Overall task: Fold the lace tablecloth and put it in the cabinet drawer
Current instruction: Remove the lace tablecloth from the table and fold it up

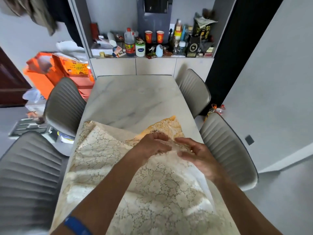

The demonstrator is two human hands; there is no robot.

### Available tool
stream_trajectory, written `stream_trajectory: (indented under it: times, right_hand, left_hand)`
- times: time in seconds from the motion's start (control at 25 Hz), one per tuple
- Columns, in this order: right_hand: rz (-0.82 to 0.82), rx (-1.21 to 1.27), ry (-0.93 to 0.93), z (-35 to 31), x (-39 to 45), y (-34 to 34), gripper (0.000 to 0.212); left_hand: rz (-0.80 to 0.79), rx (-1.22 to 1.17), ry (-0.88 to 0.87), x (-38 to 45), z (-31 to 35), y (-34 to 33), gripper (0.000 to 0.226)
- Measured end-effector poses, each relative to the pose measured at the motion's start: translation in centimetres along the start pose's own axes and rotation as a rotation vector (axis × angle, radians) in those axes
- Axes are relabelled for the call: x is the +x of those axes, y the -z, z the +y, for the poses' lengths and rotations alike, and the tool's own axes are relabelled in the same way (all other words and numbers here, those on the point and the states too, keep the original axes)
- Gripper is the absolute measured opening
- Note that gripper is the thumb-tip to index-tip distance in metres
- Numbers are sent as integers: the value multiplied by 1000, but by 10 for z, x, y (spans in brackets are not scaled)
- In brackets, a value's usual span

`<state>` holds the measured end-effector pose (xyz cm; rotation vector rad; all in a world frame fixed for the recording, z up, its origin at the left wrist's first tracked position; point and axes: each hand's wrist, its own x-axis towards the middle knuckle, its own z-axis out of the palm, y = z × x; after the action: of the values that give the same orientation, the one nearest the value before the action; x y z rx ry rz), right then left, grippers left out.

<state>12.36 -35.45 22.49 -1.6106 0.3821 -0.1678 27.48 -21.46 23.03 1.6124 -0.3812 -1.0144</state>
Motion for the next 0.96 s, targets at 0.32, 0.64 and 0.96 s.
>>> stream_trajectory:
  times: [0.32, 0.64, 0.96]
  right_hand:
    - [124, -140, 166, -15, -98, 0, 17]
    - [-147, 53, 241, -51, -205, 15, 32]
    - [-148, -90, 241, -59, -284, -3, 35]
  left_hand:
    - [228, 330, -163, -132, -12, -59, 27]
    - [407, 630, -695, -254, 6, -112, 32]
    - [254, 258, -301, -306, -36, -125, 23]
